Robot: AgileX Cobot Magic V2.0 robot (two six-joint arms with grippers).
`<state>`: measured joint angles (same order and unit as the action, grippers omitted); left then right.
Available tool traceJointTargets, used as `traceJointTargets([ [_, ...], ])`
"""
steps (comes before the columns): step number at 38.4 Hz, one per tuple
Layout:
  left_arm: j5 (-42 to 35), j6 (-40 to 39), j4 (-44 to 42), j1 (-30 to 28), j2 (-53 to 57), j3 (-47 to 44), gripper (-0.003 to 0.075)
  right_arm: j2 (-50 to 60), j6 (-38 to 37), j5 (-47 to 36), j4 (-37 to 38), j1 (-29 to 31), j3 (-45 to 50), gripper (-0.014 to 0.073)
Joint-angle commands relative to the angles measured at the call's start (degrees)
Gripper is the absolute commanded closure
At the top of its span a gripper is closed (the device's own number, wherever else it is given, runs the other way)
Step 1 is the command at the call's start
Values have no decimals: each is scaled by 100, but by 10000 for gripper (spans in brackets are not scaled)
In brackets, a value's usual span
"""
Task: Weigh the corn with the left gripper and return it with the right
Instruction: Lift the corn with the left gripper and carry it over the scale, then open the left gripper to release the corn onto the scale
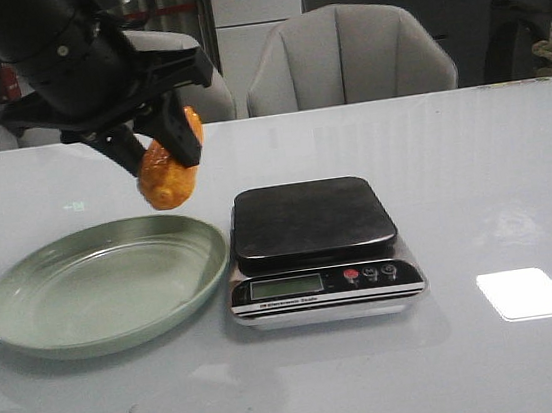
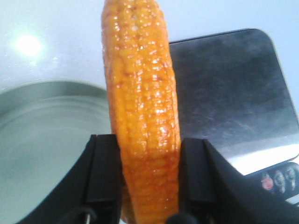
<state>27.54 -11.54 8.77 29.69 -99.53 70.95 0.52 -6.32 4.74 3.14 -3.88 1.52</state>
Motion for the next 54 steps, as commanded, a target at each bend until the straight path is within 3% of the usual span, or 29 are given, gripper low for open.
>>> traceJointTargets([
  [1,-594,13,189,200,203,184,594,110,43,-474,70,-11,55,398],
  [16,-819,13,313,770,-457,720,571,110,43,-474,70,-11,55,398],
  [28,-775,13,695,864,-945,937,274,110,43,-474,70,-11,55,398],
  [31,-775,13,695,864,-954,937,242,110,43,-474,70,-11,55,398],
  [54,-306,13,-105,786,95,759,241,110,43,-474,70,-11,55,398],
])
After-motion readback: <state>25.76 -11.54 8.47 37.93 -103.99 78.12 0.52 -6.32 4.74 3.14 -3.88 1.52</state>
